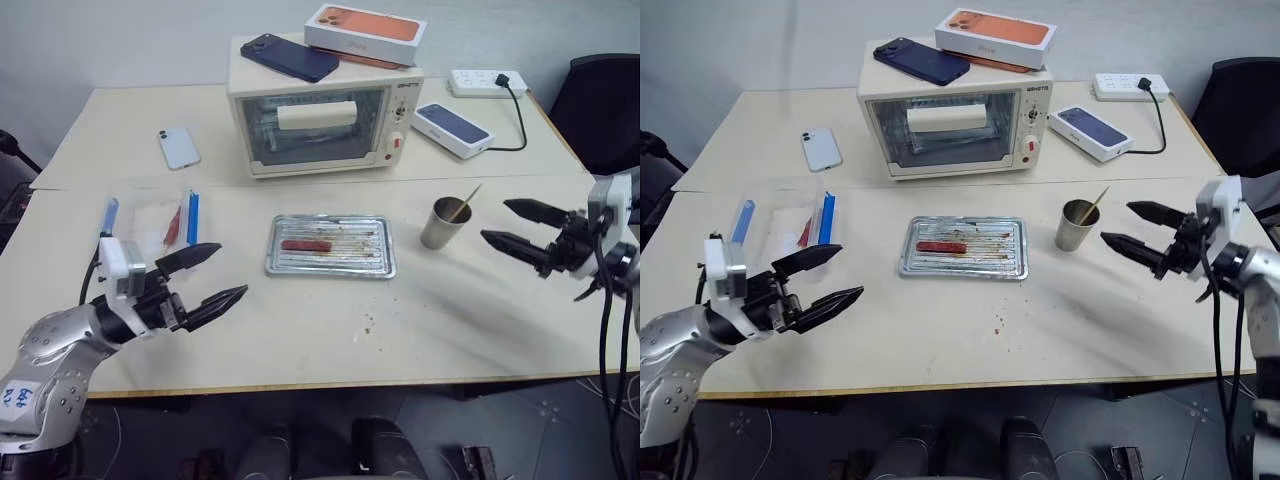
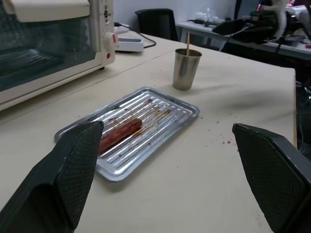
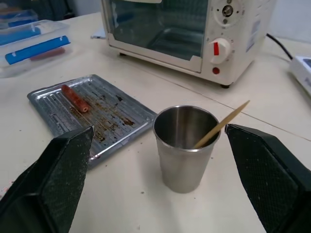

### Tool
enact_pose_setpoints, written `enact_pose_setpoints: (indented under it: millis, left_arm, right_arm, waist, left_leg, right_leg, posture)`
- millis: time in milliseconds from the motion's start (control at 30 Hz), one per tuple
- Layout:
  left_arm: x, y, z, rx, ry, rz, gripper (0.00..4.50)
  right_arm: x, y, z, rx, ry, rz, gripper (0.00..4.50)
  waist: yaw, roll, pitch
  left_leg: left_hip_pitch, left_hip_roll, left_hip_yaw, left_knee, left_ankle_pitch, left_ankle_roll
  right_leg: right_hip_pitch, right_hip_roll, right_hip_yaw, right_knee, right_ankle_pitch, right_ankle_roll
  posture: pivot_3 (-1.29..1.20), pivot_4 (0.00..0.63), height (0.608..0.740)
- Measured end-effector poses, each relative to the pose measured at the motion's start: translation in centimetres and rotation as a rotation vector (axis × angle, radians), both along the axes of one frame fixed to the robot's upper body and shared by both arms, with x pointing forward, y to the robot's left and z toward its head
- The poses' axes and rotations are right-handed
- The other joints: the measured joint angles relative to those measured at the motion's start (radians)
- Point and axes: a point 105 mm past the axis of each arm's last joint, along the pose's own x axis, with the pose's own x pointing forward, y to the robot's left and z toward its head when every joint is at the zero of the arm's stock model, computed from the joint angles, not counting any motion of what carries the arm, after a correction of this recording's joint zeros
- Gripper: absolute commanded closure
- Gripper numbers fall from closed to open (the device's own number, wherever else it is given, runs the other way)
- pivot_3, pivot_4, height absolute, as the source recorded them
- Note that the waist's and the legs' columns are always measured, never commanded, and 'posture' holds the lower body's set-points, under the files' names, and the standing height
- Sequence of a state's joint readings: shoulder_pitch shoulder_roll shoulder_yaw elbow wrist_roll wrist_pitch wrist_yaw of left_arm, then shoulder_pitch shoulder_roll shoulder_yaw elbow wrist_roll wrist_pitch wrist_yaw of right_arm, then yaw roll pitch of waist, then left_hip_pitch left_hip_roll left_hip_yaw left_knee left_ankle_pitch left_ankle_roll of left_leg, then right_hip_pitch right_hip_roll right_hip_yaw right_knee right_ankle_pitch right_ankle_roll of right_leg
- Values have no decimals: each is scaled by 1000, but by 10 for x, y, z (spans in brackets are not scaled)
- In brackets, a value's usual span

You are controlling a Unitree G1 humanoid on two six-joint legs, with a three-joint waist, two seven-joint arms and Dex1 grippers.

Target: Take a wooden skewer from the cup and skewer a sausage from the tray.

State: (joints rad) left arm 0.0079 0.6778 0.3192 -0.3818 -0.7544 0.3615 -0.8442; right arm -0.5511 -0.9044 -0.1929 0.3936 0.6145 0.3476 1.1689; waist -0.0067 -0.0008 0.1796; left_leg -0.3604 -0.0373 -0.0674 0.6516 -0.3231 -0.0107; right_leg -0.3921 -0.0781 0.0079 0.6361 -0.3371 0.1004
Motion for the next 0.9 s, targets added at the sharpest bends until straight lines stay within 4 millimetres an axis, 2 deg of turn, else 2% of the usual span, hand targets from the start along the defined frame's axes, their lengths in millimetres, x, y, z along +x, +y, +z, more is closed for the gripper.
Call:
enact_pose_setpoints:
  millis: [200,333,500,900]
  left_arm:
    - [1,-14,-9,-13,19,-23,16]
    - [-1,-17,-9,-7,20,-31,16]
    - [-3,-19,-9,-1,19,-36,0]
    - [-6,-21,-9,9,22,-34,0]
  right_arm:
    - [37,5,-1,-40,103,4,0]
    - [48,12,-5,-47,117,17,0]
    - [55,19,-4,-73,111,43,990]
    - [57,18,-2,-108,95,58,4174]
  waist:
    - [1,0,0]
    - [2,0,0]
    - [2,0,0]
    - [0,0,0]
  left_leg:
    - [-8,0,-1,2,1,-2]
    - [-9,0,-1,3,1,-2]
    - [-10,0,-1,4,1,-2]
    - [-10,0,-1,5,1,-2]
  right_leg:
    - [-7,0,-1,1,0,0]
    - [-7,0,-1,1,0,0]
    - [-7,0,-1,1,0,0]
    - [-7,0,-1,3,0,0]
  posture:
    - [0,150,740]
    - [0,150,740]
    - [0,150,740]
    - [0,150,740]
